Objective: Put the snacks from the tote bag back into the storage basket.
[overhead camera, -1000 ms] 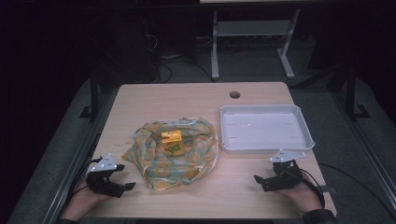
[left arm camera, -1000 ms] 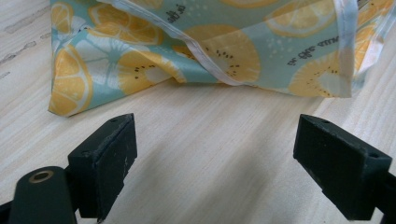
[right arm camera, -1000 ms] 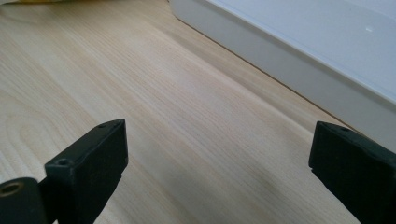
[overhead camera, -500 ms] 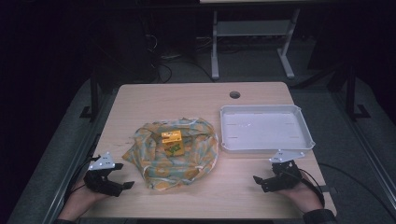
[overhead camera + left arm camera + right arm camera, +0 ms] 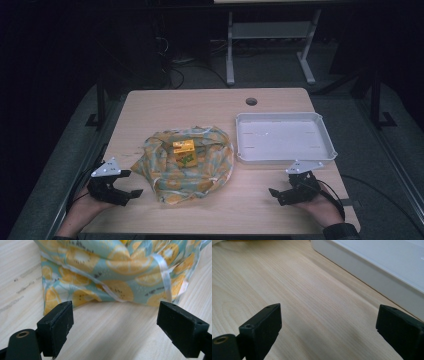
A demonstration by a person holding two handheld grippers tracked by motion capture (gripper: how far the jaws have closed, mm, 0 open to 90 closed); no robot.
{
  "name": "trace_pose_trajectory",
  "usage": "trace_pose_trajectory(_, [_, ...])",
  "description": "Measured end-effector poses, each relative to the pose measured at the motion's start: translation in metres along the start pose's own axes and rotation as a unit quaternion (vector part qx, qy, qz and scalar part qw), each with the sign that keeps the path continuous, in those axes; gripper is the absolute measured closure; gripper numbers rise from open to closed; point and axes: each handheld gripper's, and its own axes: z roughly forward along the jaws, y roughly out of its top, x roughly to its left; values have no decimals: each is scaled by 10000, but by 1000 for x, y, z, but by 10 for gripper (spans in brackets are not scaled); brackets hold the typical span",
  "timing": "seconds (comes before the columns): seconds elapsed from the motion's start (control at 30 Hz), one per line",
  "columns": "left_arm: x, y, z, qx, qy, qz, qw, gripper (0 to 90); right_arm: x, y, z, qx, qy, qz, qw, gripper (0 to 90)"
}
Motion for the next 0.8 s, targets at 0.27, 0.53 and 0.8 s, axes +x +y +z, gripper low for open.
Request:
trace_pose_trajectory(0.27, [1, 17, -4, -85, -56, 9, 9999, 139, 0, 1, 1, 11, 23, -62, 10000, 58])
trace_pose_trajectory(0.53, [3, 34, -5, -159, -74, 84, 9998, 140, 1, 1, 1, 28, 65, -62, 10000, 58])
trace_pose_trajectory(0.8, [5, 53, 0, -195, -150, 172, 9996, 141, -1, 0, 0, 9, 67, -28, 10000, 58])
